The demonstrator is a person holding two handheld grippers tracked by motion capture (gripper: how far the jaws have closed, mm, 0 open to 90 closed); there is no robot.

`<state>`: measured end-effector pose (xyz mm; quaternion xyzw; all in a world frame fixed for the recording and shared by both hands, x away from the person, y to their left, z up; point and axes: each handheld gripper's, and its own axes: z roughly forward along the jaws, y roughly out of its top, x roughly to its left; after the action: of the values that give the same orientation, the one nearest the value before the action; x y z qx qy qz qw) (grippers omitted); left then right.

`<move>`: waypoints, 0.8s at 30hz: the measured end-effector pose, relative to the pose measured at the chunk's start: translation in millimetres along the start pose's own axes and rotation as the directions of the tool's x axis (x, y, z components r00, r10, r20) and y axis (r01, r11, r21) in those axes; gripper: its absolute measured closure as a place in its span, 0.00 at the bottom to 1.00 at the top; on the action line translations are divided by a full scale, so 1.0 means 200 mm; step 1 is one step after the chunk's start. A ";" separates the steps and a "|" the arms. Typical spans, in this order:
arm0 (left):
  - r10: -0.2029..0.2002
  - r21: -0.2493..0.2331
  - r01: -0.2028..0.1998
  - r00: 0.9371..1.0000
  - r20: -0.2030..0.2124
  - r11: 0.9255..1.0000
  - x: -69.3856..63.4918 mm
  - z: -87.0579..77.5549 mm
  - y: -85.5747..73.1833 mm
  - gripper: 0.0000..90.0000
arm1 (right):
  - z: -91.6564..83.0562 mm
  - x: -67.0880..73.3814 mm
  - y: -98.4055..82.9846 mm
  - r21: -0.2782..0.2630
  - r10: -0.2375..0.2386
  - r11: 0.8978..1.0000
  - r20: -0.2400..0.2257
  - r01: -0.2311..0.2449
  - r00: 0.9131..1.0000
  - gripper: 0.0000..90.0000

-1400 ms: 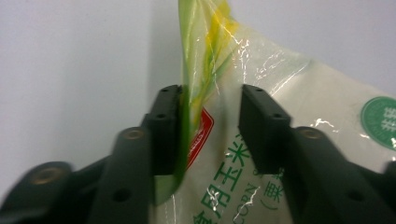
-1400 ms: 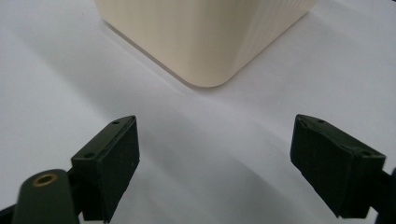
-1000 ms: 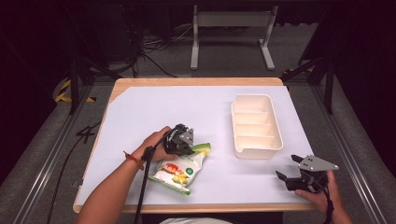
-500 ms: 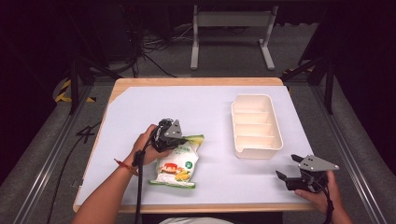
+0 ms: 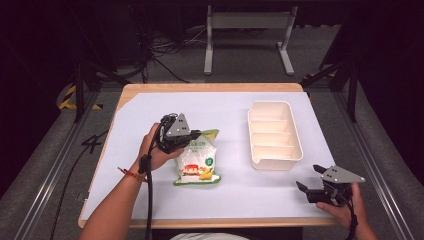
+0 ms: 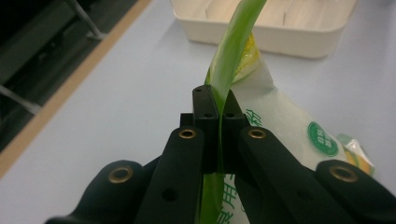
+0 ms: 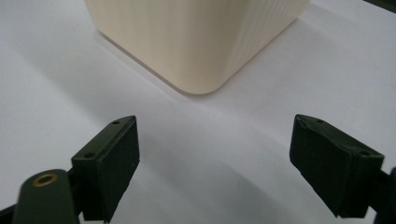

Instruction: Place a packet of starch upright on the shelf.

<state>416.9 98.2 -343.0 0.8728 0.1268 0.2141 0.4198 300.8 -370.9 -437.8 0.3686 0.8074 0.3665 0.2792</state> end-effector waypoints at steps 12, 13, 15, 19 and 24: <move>0.054 -0.050 -0.055 0.998 -0.017 0.997 -0.01 0.02 0.17 1.00 | 0.00 0.00 0.00 0.004 0.001 1.000 -0.006 -0.001 1.000 0.17; 0.052 -0.049 -0.053 0.998 -0.019 0.997 -0.01 0.02 0.18 1.00 | 0.00 0.00 0.00 0.003 0.001 1.000 -0.006 -0.001 1.000 0.17; 0.053 -0.062 -0.054 0.998 -0.017 0.997 0.00 0.04 0.20 1.00 | 0.00 0.00 0.00 0.001 0.002 1.000 -0.008 -0.002 1.000 0.17; 0.036 -0.076 -0.038 0.999 -0.032 0.996 0.02 0.07 0.23 1.00 | 0.00 -0.01 0.00 0.000 0.001 1.000 -0.007 -0.001 1.000 0.17; 0.011 -0.097 -0.013 1.000 -0.021 0.995 0.05 0.10 0.27 1.00 | 0.00 -0.01 0.00 0.000 0.004 1.000 -0.007 -0.004 1.000 0.17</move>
<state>438.1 55.5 -310.0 0.8500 0.1152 0.2314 0.4590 301.5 -372.2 -438.6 0.3688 0.8077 0.3683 0.2755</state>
